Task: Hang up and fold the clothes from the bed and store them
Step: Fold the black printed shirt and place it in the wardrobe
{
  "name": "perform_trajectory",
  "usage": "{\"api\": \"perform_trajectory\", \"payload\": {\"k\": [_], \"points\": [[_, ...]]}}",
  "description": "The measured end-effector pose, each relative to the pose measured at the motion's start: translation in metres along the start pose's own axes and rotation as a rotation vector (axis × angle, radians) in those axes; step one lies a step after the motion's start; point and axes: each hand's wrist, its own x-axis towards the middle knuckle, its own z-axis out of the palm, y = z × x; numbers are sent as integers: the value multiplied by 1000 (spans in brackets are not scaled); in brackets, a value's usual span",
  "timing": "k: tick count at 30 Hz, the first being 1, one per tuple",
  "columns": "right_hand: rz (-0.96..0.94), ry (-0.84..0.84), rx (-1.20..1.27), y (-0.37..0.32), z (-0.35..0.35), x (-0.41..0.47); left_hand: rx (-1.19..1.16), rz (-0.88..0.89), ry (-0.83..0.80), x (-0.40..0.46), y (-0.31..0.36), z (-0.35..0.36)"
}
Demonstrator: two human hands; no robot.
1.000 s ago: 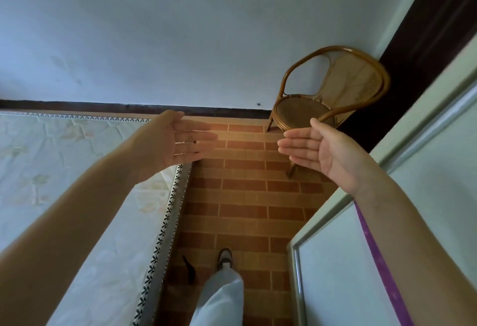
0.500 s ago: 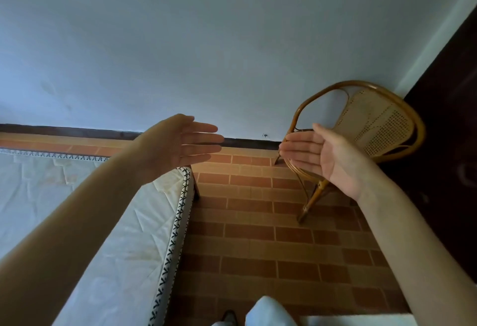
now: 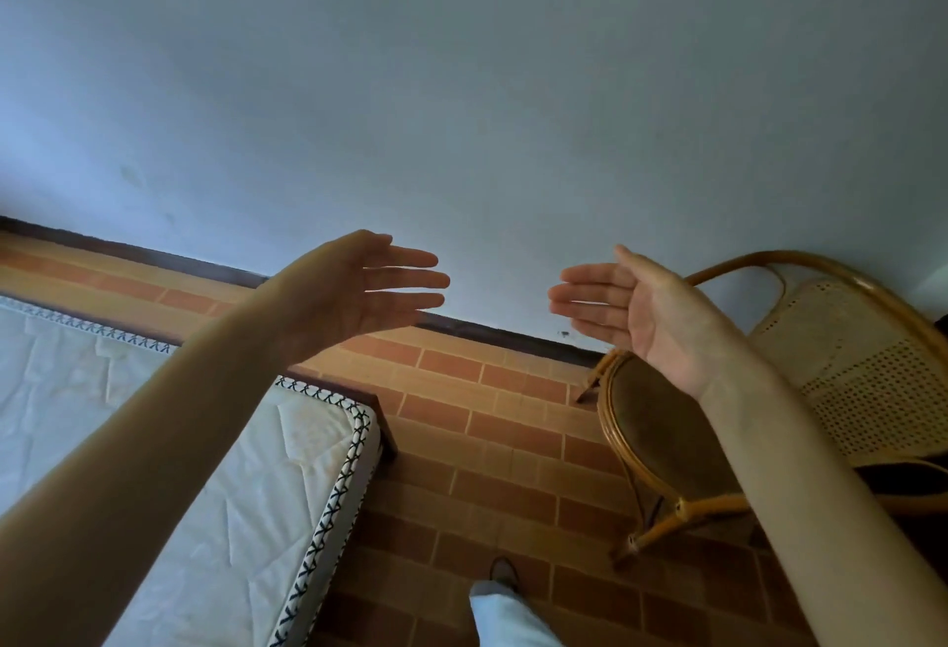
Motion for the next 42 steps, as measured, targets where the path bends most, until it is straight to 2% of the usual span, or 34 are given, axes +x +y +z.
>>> {"api": "perform_trajectory", "payload": {"k": [8,17,29,35,42], "points": [[36,-152,-86,-63,-26,134,-59,27,110,92,52,-3],[102,-304,-136,-87,6,273,-155,12,266,160,76,-70],[65,-488,-200,-155,151,456,-186,74,361,240,155,-237],[123,-591,-258,-161,220,523,-251,66,421,257,166,-305],[160,-740,-340,-169,309,610,-352,155,611,268,174,-381]]}}
